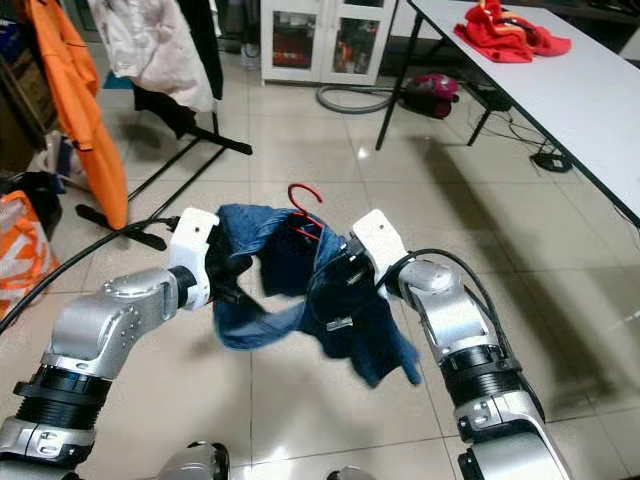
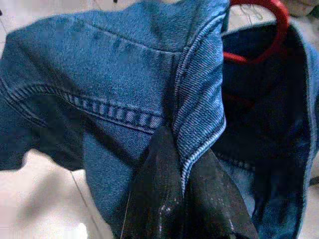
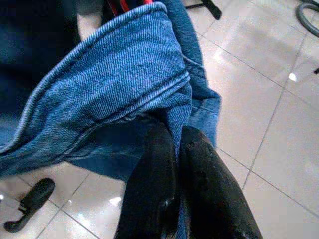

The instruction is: Hang hanger

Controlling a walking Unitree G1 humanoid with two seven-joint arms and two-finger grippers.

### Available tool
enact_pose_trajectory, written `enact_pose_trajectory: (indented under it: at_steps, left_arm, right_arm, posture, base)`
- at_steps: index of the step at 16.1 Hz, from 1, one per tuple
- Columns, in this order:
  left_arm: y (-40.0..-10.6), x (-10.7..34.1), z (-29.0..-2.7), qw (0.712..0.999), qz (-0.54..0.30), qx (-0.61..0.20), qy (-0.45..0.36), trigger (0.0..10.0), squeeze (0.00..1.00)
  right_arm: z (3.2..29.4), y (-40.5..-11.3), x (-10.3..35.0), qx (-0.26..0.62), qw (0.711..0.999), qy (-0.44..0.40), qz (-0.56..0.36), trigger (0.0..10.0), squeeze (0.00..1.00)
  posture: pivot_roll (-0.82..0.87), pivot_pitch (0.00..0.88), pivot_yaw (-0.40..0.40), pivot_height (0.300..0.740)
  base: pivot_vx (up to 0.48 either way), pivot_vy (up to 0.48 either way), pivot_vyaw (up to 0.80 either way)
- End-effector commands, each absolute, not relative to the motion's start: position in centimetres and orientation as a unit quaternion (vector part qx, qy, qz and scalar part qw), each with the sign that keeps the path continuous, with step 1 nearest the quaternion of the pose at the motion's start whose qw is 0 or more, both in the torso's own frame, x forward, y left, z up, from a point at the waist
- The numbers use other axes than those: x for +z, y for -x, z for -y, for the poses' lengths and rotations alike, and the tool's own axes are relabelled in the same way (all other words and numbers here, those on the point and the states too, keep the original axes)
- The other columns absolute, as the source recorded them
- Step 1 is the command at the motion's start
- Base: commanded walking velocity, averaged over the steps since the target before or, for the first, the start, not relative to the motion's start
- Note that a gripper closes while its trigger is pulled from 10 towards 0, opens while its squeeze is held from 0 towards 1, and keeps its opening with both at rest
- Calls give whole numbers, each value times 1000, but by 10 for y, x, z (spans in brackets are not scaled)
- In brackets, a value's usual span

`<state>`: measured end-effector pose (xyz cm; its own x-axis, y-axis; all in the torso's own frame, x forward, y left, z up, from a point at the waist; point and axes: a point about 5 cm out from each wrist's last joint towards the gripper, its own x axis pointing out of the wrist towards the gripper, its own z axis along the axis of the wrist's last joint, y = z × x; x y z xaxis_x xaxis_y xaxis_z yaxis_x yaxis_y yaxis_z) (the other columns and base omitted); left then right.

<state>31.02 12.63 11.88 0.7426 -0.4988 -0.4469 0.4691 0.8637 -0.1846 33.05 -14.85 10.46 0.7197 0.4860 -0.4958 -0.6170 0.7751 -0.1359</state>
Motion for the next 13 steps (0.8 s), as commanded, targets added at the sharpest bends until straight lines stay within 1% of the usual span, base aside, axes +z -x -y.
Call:
enact_pose_trajectory:
  at_steps: [1, 4, 5, 7, 12, 13]
  left_arm:
    - [-312, 127, -116, 932, -231, -278, 36, 0, 0]
    - [-316, 131, -114, 938, -209, -274, 46, 0, 0]
    - [-317, 139, -107, 936, -192, -289, 63, 0, 0]
    - [-317, 143, -101, 934, -185, -297, 67, 0, 0]
    - [-322, 136, -110, 940, -191, -276, 57, 0, 0]
    - [-325, 133, -116, 944, -199, -259, 52, 0, 0]
  right_arm:
    - [149, -333, 116, 302, 922, 136, -201, 0, 0]
    - [141, -328, 115, 325, 916, 128, -198, 0, 0]
    - [136, -326, 115, 340, 912, 128, -191, 0, 0]
    - [132, -324, 118, 356, 907, 131, -182, 0, 0]
    - [122, -307, 124, 424, 884, 128, -150, 0, 0]
    - [122, -302, 127, 438, 877, 131, -145, 0, 0]
  posture:
    - [35, 48, -88, 740]
    - [34, 52, -88, 740]
    - [33, 53, -88, 740]
    - [32, 55, -86, 740]
    - [27, 60, -81, 740]
    - [27, 60, -81, 740]
  base:
    - [0, 0, 0]
    - [0, 0, 0]
    - [0, 0, 0]
    - [0, 0, 0]
    - [0, 0, 0]
    - [0, 0, 0]
